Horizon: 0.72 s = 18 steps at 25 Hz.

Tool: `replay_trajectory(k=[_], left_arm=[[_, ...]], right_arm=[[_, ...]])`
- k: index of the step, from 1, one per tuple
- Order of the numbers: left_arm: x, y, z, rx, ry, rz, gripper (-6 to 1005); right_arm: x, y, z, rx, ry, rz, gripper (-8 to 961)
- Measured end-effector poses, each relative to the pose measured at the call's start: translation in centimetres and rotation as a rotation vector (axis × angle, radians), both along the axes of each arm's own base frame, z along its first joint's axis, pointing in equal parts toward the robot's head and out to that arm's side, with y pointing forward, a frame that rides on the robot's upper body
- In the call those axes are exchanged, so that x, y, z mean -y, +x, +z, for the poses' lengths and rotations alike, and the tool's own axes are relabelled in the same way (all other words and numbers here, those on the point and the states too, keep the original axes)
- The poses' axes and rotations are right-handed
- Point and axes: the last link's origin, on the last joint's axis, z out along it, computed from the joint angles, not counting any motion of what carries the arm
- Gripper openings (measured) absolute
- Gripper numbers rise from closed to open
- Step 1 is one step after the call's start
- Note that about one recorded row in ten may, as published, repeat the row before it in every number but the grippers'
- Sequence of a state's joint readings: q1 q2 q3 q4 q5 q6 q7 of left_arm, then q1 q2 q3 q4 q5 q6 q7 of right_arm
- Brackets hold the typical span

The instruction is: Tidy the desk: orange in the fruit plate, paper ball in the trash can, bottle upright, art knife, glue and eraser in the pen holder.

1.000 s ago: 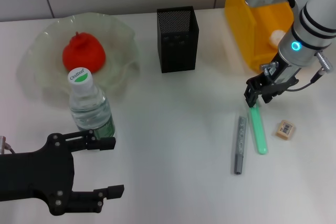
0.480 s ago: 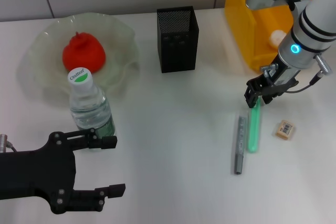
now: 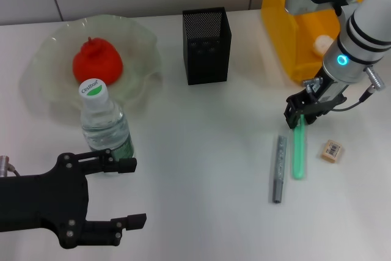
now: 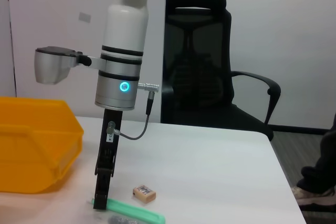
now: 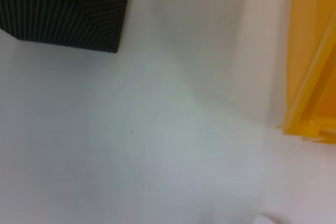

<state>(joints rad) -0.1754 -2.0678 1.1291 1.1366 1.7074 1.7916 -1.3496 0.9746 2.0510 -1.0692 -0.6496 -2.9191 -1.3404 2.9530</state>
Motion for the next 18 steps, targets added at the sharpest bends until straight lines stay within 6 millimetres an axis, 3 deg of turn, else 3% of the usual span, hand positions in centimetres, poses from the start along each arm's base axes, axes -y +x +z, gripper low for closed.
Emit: replay_trajectory(k=[9, 18], left_arm=[[-0.03, 0.03, 0.00, 0.000, 0.001, -0.002, 800], [-0.04, 0.03, 0.03, 0.001, 0.002, -0.002, 800]], right_arm=[[0.02, -0.12, -0.13, 0.020, -0.015, 0.015, 378], [-0.17, -0.67, -0.07, 0.023, -0.018, 0.029, 174]])
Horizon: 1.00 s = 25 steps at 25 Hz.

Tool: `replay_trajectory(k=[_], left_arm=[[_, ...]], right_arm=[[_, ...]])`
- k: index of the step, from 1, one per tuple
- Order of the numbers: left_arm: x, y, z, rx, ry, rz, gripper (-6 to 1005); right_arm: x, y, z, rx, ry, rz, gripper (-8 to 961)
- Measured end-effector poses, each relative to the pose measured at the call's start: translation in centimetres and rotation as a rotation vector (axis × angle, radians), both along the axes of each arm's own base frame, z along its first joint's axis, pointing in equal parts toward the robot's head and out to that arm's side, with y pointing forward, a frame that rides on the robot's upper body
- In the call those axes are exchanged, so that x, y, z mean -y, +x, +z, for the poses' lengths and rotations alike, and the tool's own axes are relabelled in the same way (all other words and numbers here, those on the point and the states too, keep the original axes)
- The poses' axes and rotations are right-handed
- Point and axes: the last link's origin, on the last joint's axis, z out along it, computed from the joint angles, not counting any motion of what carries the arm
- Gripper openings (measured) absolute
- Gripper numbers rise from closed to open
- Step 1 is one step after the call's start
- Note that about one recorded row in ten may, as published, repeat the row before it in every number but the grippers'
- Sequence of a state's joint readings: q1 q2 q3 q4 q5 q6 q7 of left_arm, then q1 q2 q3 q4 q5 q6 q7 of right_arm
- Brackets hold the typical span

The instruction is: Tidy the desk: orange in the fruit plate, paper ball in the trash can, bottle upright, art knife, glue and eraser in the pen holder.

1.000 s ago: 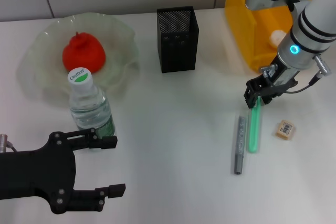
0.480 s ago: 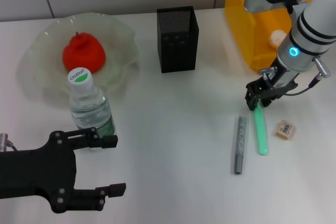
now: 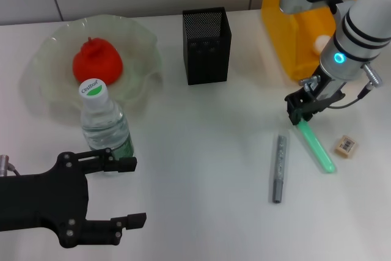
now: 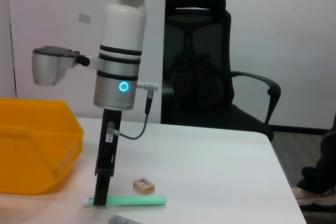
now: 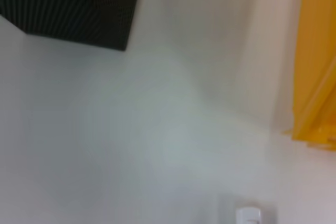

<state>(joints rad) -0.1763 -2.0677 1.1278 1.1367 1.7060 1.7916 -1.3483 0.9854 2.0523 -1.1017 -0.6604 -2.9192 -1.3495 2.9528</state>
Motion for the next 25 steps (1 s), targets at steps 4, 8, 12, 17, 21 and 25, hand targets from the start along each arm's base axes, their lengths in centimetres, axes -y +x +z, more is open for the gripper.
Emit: replay_trajectory(k=[4, 8, 12, 17, 21, 25], left_arm=[[0.0, 0.0, 0.0, 0.001, 0.002, 0.002, 800], [-0.1, -0.1, 0.1, 0.002, 0.005, 0.007, 800], [-0.1, -0.3, -0.1, 0.005, 0.005, 0.015, 800], [-0.2, -0.3, -0.3, 0.010, 0.001, 0.017, 800], [-0.5, -0.4, -0.2, 0.018, 0.009, 0.030, 800], [-0.6, -0.5, -0.1, 0.020, 0.014, 0.033, 800]], right_arm=[[-0.2, -0.5, 0.7, -0.006, 0.012, 0.016, 175], [-0.4, -1.3, 2.0, -0.009, 0.032, 0.042, 177], [-0.2, -2.4, 3.5, -0.021, 0.053, 0.088, 180], [0.2, -4.1, 5.6, -0.043, 0.085, 0.169, 183], [0.8, -6.0, 6.9, -0.115, 0.105, 0.266, 186], [1.3, -7.6, 8.0, -0.165, 0.128, 0.387, 188]])
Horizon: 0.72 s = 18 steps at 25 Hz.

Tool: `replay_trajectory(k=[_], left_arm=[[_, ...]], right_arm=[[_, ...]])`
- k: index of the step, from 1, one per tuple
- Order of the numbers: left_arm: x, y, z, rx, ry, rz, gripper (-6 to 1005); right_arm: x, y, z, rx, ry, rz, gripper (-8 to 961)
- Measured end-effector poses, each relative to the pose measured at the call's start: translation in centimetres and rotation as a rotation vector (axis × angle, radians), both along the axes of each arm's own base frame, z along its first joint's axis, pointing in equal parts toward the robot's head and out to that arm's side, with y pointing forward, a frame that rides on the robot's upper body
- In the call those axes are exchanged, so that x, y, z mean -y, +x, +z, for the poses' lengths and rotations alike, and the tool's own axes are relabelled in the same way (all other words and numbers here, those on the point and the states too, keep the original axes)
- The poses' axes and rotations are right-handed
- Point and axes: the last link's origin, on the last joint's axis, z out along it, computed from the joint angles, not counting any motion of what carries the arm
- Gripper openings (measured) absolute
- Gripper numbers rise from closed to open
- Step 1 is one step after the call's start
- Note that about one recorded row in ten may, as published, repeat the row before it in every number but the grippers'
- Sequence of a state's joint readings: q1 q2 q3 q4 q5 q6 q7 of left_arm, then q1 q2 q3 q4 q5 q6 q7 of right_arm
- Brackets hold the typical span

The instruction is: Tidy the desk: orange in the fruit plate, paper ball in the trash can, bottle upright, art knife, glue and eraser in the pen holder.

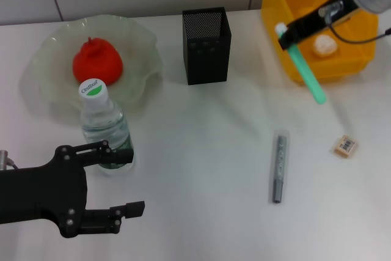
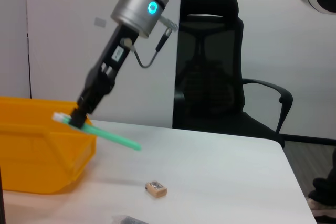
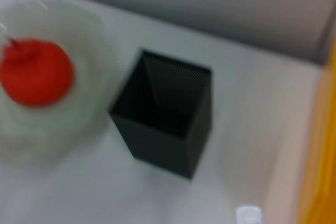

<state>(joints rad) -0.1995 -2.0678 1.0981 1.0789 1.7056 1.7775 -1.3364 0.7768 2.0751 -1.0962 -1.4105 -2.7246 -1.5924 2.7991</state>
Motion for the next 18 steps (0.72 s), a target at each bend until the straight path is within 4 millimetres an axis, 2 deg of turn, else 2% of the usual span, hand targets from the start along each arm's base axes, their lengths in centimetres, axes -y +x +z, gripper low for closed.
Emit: replay_trajectory(k=[4, 9, 18], left_arm=[[0.0, 0.1, 0.0, 0.007, -0.003, -0.005, 800], [0.2, 0.3, 0.2, 0.033, 0.002, -0.007, 800], [0.2, 0.3, 0.3, 0.042, 0.000, 0.005, 800]], right_arm=[[0.0, -1.0, 0.6, -0.020, 0.036, 0.105, 191], [-0.6, -2.3, 0.4, -0.093, 0.053, 0.249, 194], [-3.0, -3.4, -1.3, -0.176, 0.134, 0.492, 200]])
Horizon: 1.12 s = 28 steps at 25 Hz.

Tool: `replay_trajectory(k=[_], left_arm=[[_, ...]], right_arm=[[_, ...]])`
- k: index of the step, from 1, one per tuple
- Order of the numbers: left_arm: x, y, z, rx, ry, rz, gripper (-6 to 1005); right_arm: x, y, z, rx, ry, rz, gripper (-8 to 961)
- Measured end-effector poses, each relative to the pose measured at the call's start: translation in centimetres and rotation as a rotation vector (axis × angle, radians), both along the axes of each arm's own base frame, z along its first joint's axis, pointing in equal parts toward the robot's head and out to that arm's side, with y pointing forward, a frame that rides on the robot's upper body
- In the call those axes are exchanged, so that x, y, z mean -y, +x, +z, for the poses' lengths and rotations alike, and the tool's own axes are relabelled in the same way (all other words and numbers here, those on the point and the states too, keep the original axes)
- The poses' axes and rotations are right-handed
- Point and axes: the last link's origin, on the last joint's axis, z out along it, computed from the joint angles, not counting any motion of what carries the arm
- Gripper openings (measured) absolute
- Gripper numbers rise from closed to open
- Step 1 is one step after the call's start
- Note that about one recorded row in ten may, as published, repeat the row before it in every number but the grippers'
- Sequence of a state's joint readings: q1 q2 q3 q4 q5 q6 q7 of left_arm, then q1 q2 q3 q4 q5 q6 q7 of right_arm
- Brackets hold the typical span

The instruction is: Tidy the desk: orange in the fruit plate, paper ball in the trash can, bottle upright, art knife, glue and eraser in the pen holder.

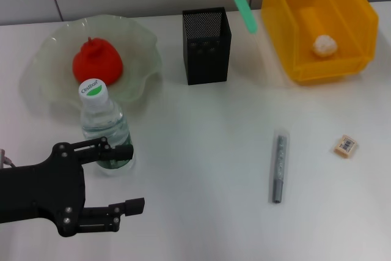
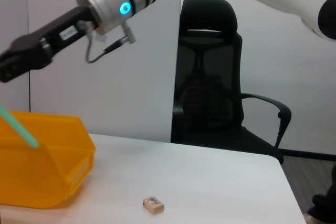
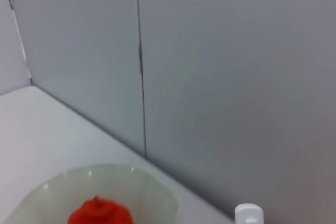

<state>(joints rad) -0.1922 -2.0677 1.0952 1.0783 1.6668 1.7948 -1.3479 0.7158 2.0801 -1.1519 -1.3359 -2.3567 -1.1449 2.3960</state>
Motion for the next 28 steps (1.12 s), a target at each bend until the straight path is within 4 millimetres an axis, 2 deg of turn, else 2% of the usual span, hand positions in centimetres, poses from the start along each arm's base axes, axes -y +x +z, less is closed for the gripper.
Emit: replay_trajectory(k=[5, 11, 28], left_arm=[[0.0, 0.0, 0.0, 0.002, -0.001, 0.002, 800], [0.2, 0.2, 0.1, 0.019, -0.007, -0.001, 800], [0.5, 0.0, -0.1, 0.043, -0.024, 0.024, 800]], right_arm=[[-1.1, 0.1, -1.9, 0.008, 0.054, 0.080, 204], [-1.4, 0.5, -3.9, -0.033, 0.086, 0.154, 207], [-0.9, 3.8, -6.1, -0.144, 0.189, 0.314, 219]])
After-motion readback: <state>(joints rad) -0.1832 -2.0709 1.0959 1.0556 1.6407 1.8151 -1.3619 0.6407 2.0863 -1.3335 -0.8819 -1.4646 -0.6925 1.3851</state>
